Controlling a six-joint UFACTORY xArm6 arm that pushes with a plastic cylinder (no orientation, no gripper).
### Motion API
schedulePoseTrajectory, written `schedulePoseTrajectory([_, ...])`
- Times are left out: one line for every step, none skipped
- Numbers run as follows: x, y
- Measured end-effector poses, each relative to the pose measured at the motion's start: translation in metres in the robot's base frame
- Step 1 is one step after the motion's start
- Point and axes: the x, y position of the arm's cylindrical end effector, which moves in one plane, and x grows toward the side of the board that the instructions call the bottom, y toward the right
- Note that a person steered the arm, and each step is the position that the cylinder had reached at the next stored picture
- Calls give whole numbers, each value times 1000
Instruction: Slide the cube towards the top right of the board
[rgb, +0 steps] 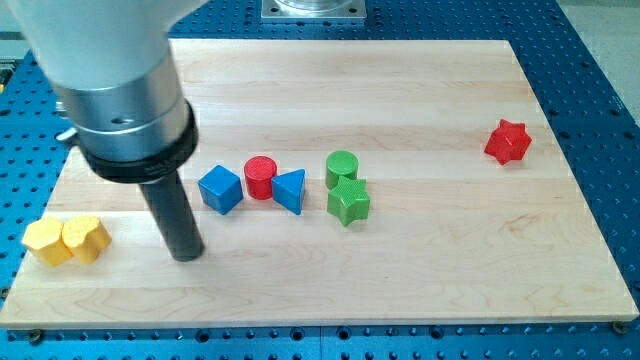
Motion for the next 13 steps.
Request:
schedulePoseTrajectory([0, -1])
schedulePoseTrajectory([0, -1])
schedulePoseTrajectory([2, -1])
schedulePoseTrajectory([4, 1])
schedulePoseTrajectory([0, 16])
schedulePoseTrajectory([-2, 23])
schedulePoseTrajectory([-40, 23])
schedulePoseTrajectory([-38, 24])
schedulePoseTrajectory([-35, 24])
schedulePoseTrajectory([-35, 24])
schedulePoseTrajectory([-46, 16])
schedulePoseTrajectory([-46, 15])
schedulePoseTrajectory([-58, 13])
